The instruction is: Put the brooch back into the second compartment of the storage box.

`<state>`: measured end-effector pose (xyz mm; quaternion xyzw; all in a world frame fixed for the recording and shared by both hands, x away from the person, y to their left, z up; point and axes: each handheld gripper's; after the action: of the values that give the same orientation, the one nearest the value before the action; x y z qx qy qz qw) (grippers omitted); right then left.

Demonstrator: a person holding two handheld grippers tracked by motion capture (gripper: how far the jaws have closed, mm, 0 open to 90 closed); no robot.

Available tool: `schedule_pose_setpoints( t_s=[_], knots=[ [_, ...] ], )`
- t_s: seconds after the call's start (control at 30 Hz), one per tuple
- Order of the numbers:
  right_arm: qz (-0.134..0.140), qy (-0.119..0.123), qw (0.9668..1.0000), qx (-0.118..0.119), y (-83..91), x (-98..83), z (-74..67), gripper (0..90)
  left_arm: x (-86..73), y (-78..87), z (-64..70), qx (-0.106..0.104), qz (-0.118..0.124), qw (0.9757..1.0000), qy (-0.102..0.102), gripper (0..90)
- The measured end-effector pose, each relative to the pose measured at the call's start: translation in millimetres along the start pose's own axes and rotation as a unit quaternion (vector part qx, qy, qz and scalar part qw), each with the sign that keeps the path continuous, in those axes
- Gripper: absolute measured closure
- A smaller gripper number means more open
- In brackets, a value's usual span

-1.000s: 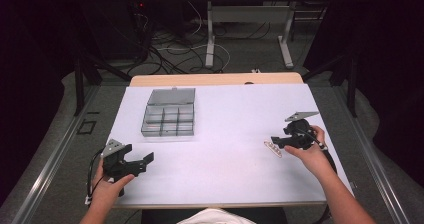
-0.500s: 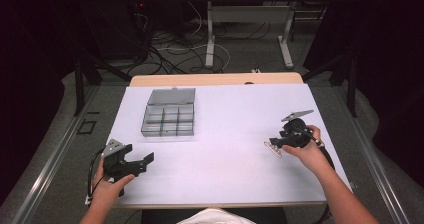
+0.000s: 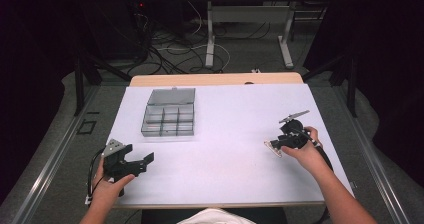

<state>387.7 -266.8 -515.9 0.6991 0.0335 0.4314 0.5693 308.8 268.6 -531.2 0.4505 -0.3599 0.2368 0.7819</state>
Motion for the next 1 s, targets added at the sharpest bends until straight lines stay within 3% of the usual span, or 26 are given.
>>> schedule_pose_setpoints(
  t_s=[0.3,0.57,0.63,1.0],
  knots=[
    [-0.014,-0.025,0.9996,0.004,-0.5,-0.5,-1.0,64.9,0.0,-0.1,0.0,0.0,0.0,1.0,0.0,5.0],
    [-0.026,-0.04,0.9988,-0.012,-1.9,0.4,-3.1,69.7,-0.1,-0.2,0.0,0.0,0.0,1.0,0.0,5.2],
    [-0.03,-0.053,0.9981,-0.007,-2.5,0.3,-2.6,69.6,-0.1,-0.4,-0.1,0.0,0.0,1.0,0.0,5.2],
    [-0.039,-0.055,0.9977,-0.008,-8.5,0.0,-2.2,70.3,-0.1,-0.2,-0.2,0.0,-0.001,1.0,0.0,5.3]
  ],
)
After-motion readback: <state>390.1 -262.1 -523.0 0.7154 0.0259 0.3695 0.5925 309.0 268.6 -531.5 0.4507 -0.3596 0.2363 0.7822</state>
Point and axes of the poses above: each handheld gripper's, and its own axes: y roughly backward along the jaws, x roughly out of its top, z roughly to its right, and after that the axes turned 11 degrees about y, right-handed
